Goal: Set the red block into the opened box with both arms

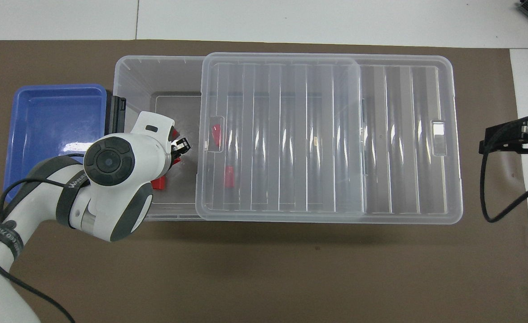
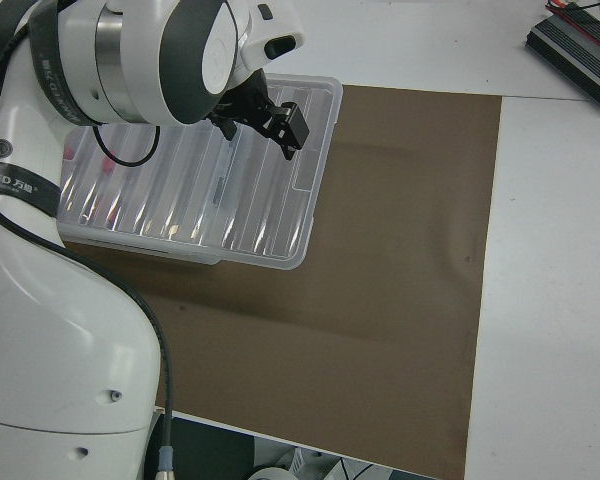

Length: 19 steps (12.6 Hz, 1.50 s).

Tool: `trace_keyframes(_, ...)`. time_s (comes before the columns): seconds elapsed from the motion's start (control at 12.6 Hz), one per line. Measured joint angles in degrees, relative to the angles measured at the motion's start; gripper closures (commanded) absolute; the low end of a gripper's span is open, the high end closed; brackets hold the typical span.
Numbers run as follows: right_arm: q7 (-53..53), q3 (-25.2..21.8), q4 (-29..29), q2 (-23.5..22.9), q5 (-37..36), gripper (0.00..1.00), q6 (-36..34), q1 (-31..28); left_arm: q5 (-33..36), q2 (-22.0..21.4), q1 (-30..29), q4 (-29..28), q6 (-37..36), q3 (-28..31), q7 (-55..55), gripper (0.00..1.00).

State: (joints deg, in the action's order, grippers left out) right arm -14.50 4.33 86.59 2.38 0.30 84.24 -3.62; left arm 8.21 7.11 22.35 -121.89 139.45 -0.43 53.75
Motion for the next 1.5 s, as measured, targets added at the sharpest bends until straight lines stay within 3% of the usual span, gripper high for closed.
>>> trace_keyframes(0.47,0.0,-0.3,0.0,0.4,0.0,0.00,-0.1,-1.3,4.8,5.6,1.0,0.0,3.7,-0.2,4.7,1.00)
trace_keyframes(1.43,4.1,-0.5,1.0,0.3,-0.1,0.01,1.8,-2.7,7.6,5.8,2.3,-2.9,6.2,-0.2,6.9,1.00)
trace_keyframes(1.5,5.1,-0.5,1.1,0.0,-0.1,0.01,2.4,-3.2,7.6,5.8,2.3,-2.9,6.2,-0.2,6.9,0.78)
